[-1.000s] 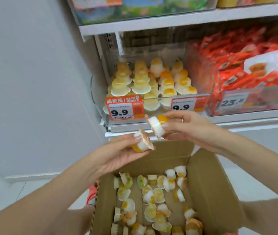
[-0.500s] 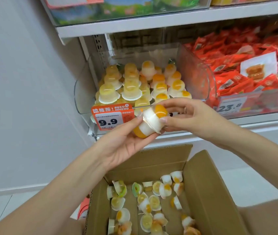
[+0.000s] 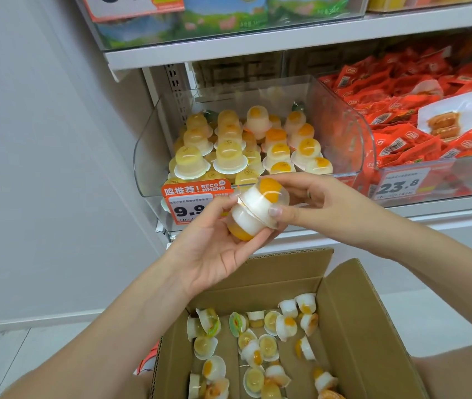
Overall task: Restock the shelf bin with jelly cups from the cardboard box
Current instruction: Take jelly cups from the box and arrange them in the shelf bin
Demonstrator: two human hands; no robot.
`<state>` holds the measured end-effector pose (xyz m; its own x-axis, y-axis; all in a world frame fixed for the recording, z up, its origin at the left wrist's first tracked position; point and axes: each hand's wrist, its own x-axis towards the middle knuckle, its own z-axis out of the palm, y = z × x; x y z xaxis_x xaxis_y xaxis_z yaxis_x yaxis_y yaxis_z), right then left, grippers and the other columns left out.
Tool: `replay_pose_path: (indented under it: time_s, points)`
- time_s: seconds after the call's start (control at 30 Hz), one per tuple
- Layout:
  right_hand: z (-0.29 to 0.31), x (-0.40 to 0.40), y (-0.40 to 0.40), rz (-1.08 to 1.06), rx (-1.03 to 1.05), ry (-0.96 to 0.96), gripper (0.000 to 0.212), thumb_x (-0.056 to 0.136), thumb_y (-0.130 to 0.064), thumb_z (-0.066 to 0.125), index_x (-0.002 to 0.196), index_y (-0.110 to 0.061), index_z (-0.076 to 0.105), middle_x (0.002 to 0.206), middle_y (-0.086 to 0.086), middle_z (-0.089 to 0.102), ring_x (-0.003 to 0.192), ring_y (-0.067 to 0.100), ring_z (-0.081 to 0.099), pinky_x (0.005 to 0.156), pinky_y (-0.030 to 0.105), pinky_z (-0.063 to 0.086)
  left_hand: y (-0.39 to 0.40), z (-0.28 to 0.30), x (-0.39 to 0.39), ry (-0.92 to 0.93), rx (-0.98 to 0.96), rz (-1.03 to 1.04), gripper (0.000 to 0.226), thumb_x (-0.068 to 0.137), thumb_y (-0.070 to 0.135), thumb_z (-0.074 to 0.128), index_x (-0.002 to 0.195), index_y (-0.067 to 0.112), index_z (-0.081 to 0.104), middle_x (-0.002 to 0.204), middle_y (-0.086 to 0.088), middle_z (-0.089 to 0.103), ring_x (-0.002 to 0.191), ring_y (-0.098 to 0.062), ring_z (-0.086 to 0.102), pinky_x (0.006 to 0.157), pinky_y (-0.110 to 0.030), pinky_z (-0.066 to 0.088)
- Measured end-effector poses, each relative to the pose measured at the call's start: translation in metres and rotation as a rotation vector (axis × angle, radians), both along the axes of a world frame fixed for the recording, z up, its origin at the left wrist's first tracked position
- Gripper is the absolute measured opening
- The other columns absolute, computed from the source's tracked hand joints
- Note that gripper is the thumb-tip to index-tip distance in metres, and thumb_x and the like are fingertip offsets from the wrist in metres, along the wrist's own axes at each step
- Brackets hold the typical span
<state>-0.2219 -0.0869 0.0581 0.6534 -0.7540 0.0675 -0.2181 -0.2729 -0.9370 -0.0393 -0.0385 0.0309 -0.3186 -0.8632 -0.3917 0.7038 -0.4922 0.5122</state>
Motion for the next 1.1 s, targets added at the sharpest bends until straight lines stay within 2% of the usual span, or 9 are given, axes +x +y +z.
replay_pose_path:
  time_s: [0.1, 0.27, 0.4, 0.63, 0.7, 0.8, 0.87, 0.97, 1.1]
  points:
    - [-0.001, 0.001, 0.003, 0.002, -0.024, 0.001, 0.053, 0.073, -0.013, 0.077, 0.122, -0.024, 0.058, 0.110, -0.015, 0.066, 0.100, -0.009, 0.061, 0.084, 0.007, 0.046, 0.003, 0.001, -0.002, 0.041, -0.011, -0.020, 0.089, 0.049, 0.010, 0.089, 0.128, -0.004, 0.051, 0.121, -0.028, 0.058, 0.101, -0.038, 0.065, 0.071, -0.037, 0.061]
    - [-0.001, 0.001, 0.008, -0.009, -0.043, 0.016, 0.054, 0.073, -0.011, 0.078, 0.122, -0.020, 0.059, 0.110, -0.008, 0.067, 0.101, 0.001, 0.063, 0.092, 0.016, 0.048, 0.005, 0.003, -0.002, -0.032, -0.015, -0.028, 0.069, 0.059, 0.009, 0.081, 0.121, -0.004, 0.055, 0.114, -0.026, 0.062, 0.098, -0.036, 0.067, 0.072, -0.039, 0.060]
    - [-0.004, 0.006, 0.012, -0.052, -0.081, 0.002, 0.051, 0.072, -0.011, 0.080, 0.118, -0.022, 0.060, 0.108, -0.009, 0.066, 0.101, 0.004, 0.063, 0.095, 0.025, 0.049, 0.007, 0.004, 0.001, -0.022, -0.015, -0.015, 0.078, 0.053, 0.010, 0.088, 0.123, -0.002, 0.055, 0.114, -0.025, 0.063, 0.094, -0.035, 0.068, 0.070, -0.040, 0.060]
    - [-0.005, 0.024, 0.008, -0.229, -0.211, -0.091, 0.047, 0.059, -0.031, 0.078, 0.104, -0.028, 0.066, 0.101, -0.010, 0.068, 0.094, 0.008, 0.065, 0.081, 0.030, 0.055, 0.007, 0.011, 0.002, -0.098, -0.010, 0.012, 0.066, 0.074, 0.034, 0.074, 0.126, 0.000, 0.054, 0.118, -0.022, 0.064, 0.099, -0.030, 0.068, 0.080, -0.036, 0.059]
    - [0.004, 0.025, -0.015, -0.371, -0.258, -0.118, 0.048, 0.057, -0.039, 0.078, 0.102, -0.027, 0.066, 0.100, -0.009, 0.069, 0.091, 0.010, 0.065, 0.077, 0.030, 0.054, 0.003, 0.015, 0.008, -0.362, -0.028, 0.028, 0.054, 0.080, 0.042, 0.065, 0.118, 0.003, 0.060, 0.112, -0.018, 0.069, 0.098, -0.028, 0.069, 0.079, -0.038, 0.059]
    - [0.022, 0.026, -0.069, -0.624, -0.367, -0.011, 0.047, 0.065, -0.039, 0.078, 0.106, -0.025, 0.060, 0.102, -0.008, 0.063, 0.094, 0.013, 0.059, 0.074, 0.025, 0.047, -0.007, 0.010, 0.022, -1.142, -0.120, 0.132, 0.028, 0.088, 0.040, 0.060, 0.097, 0.015, 0.070, 0.100, -0.001, 0.072, 0.095, -0.016, 0.068, 0.086, -0.035, 0.055]
    - [0.030, 0.032, -0.103, -0.683, -0.413, 0.110, 0.053, 0.069, -0.035, 0.078, 0.114, -0.019, 0.055, 0.109, -0.004, 0.057, 0.101, 0.013, 0.054, 0.078, 0.023, 0.041, -0.012, 0.003, 0.031, -1.501, -0.261, 0.199, 0.014, 0.087, 0.028, 0.064, 0.086, 0.016, 0.071, 0.091, 0.004, 0.071, 0.087, -0.005, 0.064, 0.081, -0.024, 0.049]
    - [0.028, 0.048, -0.137, -0.628, -0.440, 0.287, 0.069, 0.069, -0.036, 0.080, 0.125, -0.011, 0.048, 0.119, 0.006, 0.056, 0.108, 0.021, 0.054, 0.078, 0.025, 0.040, -0.016, -0.008, 0.036, -1.634, -0.373, 0.206, 0.005, 0.084, 0.017, 0.066, 0.081, 0.018, 0.070, 0.081, 0.011, 0.068, 0.074, 0.002, 0.061, 0.072, -0.019, 0.050]
    - [0.014, 0.066, -0.155, -0.518, -0.488, 0.418, 0.071, 0.067, -0.033, 0.081, 0.126, -0.011, 0.046, 0.116, 0.010, 0.059, 0.096, 0.022, 0.056, 0.072, 0.029, 0.045, -0.018, -0.012, 0.038, -1.660, -0.409, 0.187, 0.011, 0.083, 0.009, 0.064, 0.088, 0.016, 0.070, 0.088, 0.011, 0.066, 0.079, -0.003, 0.064, 0.081, -0.024, 0.054]
